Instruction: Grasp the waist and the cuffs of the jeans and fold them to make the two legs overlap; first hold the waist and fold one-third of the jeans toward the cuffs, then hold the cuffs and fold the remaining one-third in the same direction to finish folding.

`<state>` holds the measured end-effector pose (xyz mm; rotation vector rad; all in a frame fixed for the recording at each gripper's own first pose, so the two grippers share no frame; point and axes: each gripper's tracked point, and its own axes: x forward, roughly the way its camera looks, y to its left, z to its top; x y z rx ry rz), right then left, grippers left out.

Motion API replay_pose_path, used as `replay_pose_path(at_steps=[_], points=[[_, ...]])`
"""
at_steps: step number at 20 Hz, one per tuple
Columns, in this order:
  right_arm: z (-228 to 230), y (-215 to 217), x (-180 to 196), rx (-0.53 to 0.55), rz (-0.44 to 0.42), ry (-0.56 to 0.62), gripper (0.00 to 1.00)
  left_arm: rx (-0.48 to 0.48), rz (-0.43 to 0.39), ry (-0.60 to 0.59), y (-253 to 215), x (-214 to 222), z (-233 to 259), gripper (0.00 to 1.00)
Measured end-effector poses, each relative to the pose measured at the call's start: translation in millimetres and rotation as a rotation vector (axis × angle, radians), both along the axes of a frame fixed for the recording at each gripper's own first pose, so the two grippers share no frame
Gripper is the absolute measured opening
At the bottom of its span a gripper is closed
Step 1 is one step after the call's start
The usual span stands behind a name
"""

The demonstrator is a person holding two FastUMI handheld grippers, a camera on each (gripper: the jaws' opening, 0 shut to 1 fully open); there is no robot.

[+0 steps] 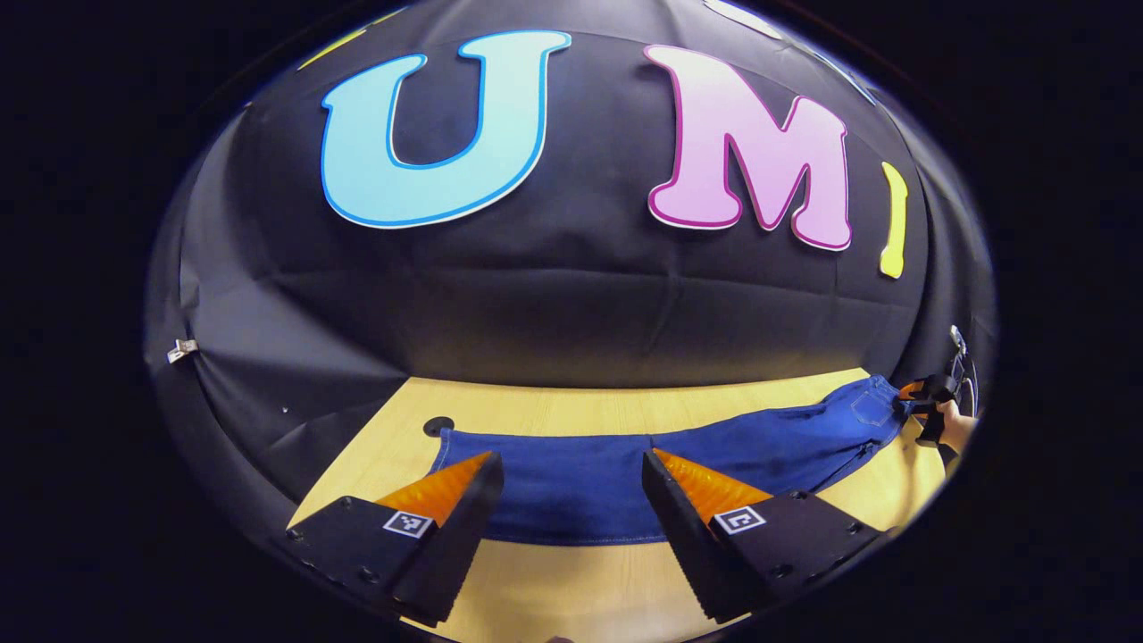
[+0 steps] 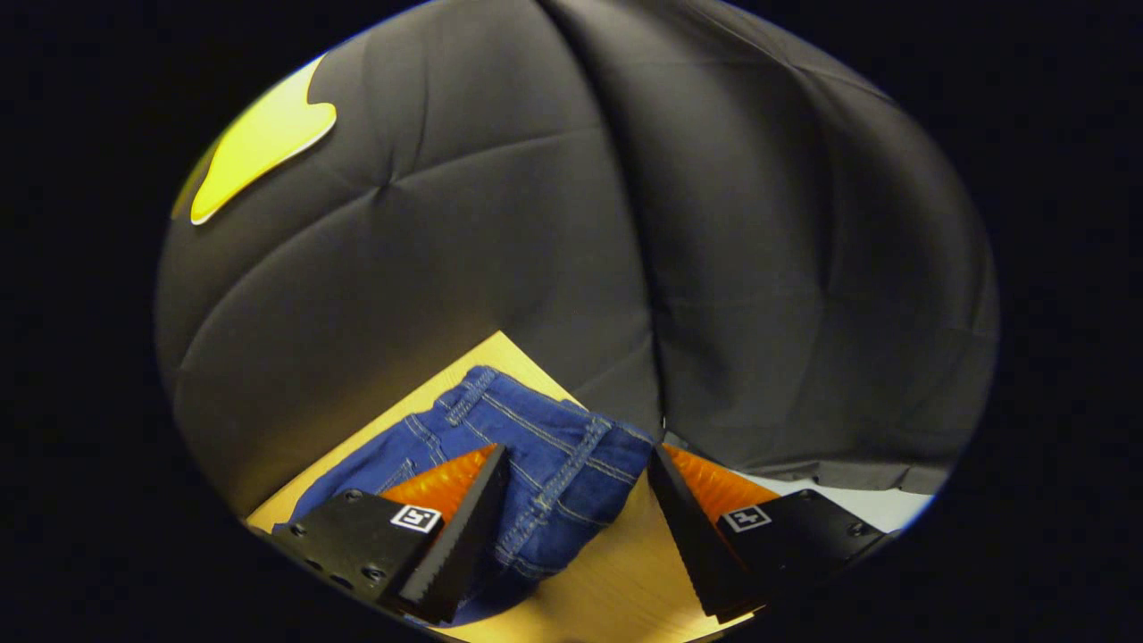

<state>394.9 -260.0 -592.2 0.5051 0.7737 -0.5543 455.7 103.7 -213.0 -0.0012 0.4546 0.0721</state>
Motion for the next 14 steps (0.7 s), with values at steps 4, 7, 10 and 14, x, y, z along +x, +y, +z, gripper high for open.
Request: replay_pose_path(at_steps=[4,7,10,14], points=[[7,1,3,-0.049,0.030,0.008,0.65,-0.056,0.009,0.033,-13,-1,-14,0.99],[15,3,5,-0.066,0.053,-0.001,0.33,-0.107,0.030,0.048,-18,-4,-25,0.99],[13,5,6,-0.090,0.097,-0.006,0.13,-0.132,0.042,0.055,-21,-11,-30,0.98],[24,11,6,-0.137,0.156,-0.004,0.15,-0.144,0.043,0.066,-20,-17,-41,0.96]])
